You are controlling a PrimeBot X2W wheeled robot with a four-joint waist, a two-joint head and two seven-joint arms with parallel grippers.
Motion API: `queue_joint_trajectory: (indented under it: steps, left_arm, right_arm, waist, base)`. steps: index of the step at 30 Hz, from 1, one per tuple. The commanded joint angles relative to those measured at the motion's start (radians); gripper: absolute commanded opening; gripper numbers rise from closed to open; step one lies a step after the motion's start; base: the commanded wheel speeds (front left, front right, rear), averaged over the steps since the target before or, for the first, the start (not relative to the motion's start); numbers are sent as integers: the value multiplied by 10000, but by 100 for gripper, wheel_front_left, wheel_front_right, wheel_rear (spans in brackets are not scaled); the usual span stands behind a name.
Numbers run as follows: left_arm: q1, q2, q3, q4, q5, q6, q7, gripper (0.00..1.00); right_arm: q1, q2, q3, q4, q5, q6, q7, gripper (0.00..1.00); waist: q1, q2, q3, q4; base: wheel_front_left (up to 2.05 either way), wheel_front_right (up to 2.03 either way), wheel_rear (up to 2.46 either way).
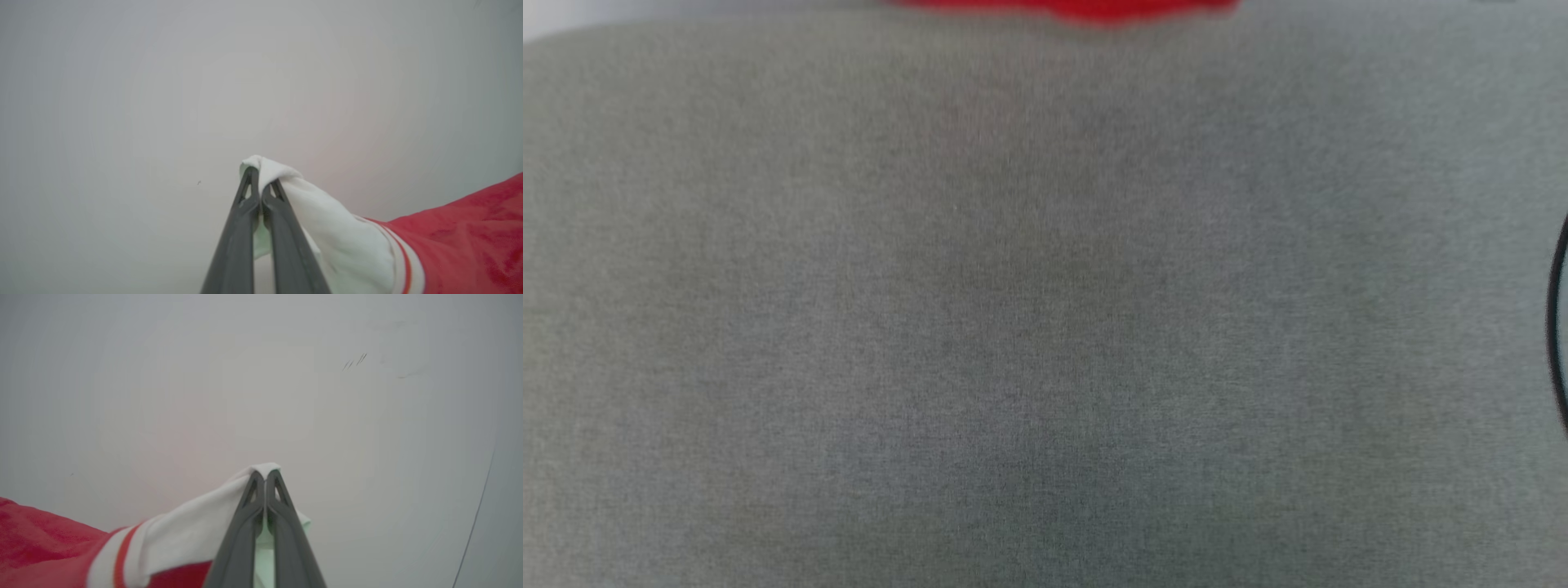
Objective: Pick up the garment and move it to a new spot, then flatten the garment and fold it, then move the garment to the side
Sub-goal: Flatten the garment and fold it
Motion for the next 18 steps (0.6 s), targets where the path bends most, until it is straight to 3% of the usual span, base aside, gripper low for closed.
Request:
queue_joint_trajectory:
  steps: [1, 7, 14, 18]
  left_arm:
    - [-395, -55, -78, 193, 286, -67, -1107, 0]
    - [-148, -345, -683, 1113, 40, -125, -2698, 0]
    - [912, -403, -1744, 1697, -811, -127, -2031, 0]
    - [1581, -266, -2450, 1666, -1475, -122, -983, 0]
  right_arm:
    - [-484, -35, -213, 442, -680, -3, -920, 0]
    - [-722, 264, -458, 1669, -2063, -3, -1515, 0]
    - [-24, 576, -470, 3110, -1763, -3, -1475, 0]
    - [441, 730, 5, 3658, -1142, -3, -973, 0]
  waist:
    - [0, 0, 668, 110]
    - [0, 0, 1134, 316]
    - [0, 0, 1166, 459]
    - [0, 0, 990, 542]
  base:
    - [0, 0, 0]
    - [0, 0, 0]
    - [0, 0, 0]
    - [0, 0, 0]
